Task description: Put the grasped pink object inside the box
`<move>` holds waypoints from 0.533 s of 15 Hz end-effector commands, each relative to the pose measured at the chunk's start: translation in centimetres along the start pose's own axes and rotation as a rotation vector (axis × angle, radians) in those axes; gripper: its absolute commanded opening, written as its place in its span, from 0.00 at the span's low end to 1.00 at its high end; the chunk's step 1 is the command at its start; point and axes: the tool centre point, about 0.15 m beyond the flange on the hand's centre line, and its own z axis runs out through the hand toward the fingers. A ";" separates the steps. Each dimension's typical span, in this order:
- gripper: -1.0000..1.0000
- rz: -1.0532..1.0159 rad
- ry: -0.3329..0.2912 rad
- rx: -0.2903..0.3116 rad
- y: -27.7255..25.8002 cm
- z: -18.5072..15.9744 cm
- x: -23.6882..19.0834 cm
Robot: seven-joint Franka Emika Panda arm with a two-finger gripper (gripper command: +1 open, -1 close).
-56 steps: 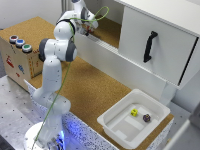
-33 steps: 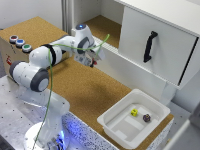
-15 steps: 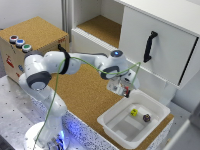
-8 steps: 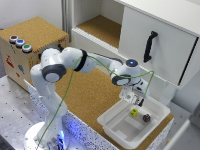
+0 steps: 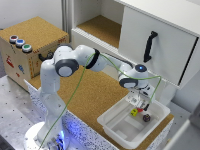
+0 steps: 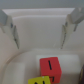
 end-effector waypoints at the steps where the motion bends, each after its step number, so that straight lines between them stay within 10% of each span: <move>1: 1.00 -0.080 0.120 0.092 -3.2 -6.1 -1.5; 8: 1.00 -0.022 0.094 0.096 -13.8 -11.8 -6.1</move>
